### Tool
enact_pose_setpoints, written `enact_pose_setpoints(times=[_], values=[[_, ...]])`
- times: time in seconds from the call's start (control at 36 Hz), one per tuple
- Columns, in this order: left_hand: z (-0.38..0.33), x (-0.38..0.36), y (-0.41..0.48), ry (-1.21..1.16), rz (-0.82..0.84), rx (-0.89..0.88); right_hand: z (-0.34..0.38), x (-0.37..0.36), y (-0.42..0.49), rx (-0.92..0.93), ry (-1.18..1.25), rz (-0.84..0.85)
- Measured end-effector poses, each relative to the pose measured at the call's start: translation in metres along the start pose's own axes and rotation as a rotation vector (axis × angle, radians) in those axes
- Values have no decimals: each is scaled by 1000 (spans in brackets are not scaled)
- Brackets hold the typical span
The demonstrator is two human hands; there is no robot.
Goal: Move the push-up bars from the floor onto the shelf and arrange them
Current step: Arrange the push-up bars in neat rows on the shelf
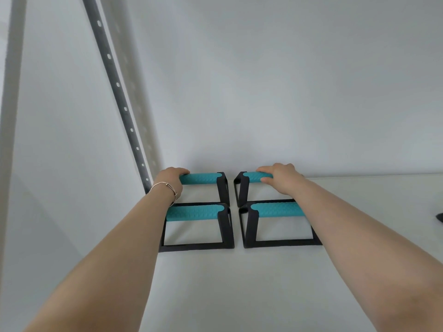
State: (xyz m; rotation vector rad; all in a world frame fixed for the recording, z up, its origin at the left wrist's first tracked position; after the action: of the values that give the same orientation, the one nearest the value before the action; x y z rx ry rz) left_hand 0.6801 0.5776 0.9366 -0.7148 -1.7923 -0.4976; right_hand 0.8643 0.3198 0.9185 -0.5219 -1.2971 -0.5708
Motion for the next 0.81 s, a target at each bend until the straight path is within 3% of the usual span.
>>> enact_pose_setpoints(times=[0.72,0.81], values=[[-2,-1,-4,30,36,36,4,4,-15,13,-79,49],[-10,8,-15,19,-9,-2,13,25,-27,66,-137,-119]])
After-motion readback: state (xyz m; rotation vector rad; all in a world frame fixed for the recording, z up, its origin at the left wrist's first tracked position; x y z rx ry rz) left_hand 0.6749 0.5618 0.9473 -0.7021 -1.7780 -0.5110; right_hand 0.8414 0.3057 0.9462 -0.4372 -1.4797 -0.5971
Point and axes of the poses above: each hand's wrist, its own y-axis towards the middle knuckle, its own x-axis out of the back of the hand, z = x × y, the point moved 7 cm from there along y, towards the middle knuckle, and after that the axes turned 13 degrees about x, right-handed, at the moved point
